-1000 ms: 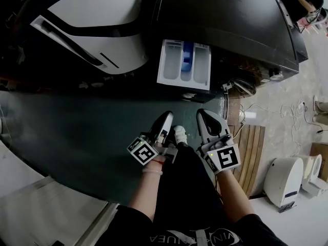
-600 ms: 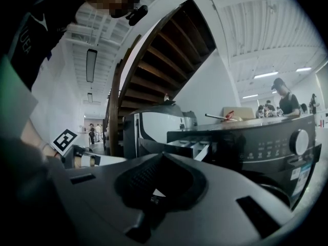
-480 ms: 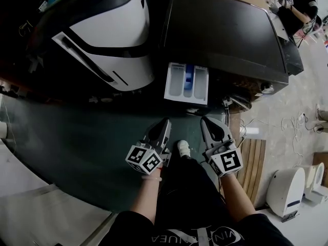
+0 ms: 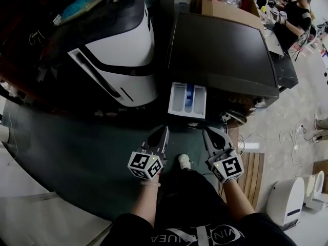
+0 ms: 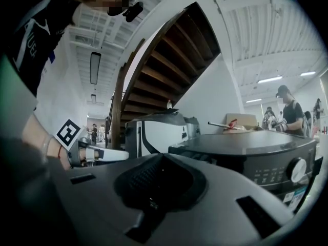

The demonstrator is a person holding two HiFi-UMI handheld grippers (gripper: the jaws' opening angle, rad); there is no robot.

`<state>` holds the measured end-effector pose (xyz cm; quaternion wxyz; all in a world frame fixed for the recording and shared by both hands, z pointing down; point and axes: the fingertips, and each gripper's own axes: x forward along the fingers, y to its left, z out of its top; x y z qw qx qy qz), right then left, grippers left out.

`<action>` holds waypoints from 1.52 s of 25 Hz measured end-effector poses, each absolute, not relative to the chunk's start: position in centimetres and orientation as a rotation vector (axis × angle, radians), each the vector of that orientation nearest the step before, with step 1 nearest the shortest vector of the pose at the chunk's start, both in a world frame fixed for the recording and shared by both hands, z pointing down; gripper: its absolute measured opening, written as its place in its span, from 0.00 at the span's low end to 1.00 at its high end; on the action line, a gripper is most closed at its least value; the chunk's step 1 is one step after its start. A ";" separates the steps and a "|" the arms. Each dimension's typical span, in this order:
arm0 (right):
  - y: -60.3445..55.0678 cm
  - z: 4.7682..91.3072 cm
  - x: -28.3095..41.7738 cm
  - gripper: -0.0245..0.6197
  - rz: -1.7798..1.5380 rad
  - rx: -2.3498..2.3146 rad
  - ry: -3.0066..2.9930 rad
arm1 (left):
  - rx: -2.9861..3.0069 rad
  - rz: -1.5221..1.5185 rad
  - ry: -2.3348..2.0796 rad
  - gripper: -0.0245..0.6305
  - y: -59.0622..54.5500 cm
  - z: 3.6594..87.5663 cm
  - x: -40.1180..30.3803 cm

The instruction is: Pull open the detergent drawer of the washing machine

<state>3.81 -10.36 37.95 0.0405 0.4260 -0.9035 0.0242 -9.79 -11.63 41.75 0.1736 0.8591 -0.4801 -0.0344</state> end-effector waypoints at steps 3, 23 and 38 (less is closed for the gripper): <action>-10.1 36.8 3.8 0.06 0.054 1.294 -2.770 | 2.447 -0.113 -1.390 0.05 -11.7 40.0 -10.4; -11.0 30.6 3.3 0.06 -0.060 1.323 -2.836 | 2.526 -0.108 -1.547 0.05 -12.6 32.5 -13.1; -11.7 28.7 4.2 0.06 -0.092 1.355 -2.846 | 2.563 -0.107 -1.573 0.05 -13.1 30.8 -13.0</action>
